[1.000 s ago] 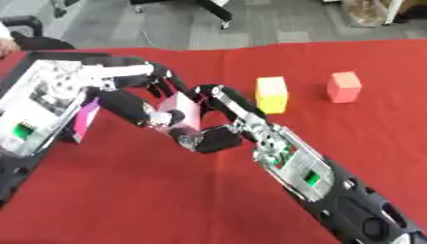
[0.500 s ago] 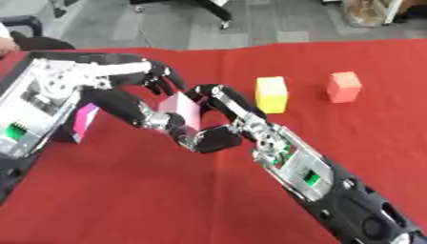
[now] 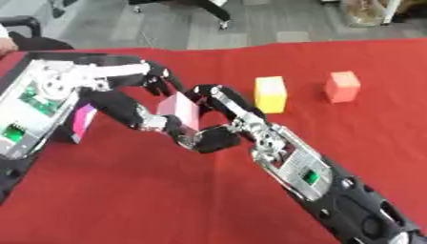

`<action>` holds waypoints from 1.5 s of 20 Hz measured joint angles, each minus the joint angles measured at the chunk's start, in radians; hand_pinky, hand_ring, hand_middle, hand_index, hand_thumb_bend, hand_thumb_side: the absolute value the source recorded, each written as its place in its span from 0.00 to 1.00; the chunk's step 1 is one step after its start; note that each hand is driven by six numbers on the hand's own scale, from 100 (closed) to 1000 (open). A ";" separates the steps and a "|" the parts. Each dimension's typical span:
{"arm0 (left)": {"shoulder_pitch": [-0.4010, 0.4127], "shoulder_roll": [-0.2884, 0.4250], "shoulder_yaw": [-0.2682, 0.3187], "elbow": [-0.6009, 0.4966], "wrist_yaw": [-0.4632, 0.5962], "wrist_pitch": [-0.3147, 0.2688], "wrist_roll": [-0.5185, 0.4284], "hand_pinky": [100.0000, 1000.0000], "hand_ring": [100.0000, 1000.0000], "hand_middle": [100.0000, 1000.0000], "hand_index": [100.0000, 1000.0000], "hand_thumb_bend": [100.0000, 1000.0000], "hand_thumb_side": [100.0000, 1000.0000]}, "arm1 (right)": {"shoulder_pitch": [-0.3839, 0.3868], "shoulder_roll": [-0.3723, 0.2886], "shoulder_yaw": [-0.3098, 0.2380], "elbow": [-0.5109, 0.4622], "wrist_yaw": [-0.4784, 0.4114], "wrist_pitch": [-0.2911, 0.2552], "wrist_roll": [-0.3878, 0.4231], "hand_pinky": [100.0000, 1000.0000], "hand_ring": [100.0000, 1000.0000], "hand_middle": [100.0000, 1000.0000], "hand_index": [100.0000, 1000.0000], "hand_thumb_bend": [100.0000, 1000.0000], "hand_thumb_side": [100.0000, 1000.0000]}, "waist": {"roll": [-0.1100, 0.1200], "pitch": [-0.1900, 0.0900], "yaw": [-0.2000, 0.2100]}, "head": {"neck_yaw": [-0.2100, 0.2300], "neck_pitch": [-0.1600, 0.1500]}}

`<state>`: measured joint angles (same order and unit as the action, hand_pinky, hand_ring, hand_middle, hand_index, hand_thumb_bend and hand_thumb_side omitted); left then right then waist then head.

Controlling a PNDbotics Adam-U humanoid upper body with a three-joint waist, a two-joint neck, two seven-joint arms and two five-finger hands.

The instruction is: Pick up the objects with one hand, pass them to the other hand, and then place them into the box on the other side of the table.

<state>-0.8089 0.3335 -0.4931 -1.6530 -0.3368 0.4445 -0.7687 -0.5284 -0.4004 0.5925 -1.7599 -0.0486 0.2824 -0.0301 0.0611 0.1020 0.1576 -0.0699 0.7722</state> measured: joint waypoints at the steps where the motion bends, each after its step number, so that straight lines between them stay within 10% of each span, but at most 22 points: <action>1: 0.000 0.000 0.000 0.001 -0.001 -0.001 -0.001 0.86 0.82 0.81 0.82 0.29 0.26 | 0.000 0.000 -0.001 -0.001 -0.002 0.001 0.000 0.75 0.46 0.43 0.53 0.07 0.00 | 0.000 0.000 0.000 | 0.000 0.000; 30: 0.001 -0.002 -0.004 0.010 -0.006 0.032 0.032 0.81 0.74 0.69 0.72 0.12 0.23 | 0.001 0.000 -0.017 -0.013 -0.027 0.015 0.011 0.73 0.46 0.44 0.54 0.06 0.00 | 0.000 0.000 -0.003 | 0.000 0.000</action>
<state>-0.8082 0.3314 -0.4970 -1.6428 -0.3432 0.4762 -0.7370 -0.5278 -0.4004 0.5751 -1.7724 -0.0757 0.2975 -0.0196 0.0611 0.1020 0.1542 -0.0698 0.7722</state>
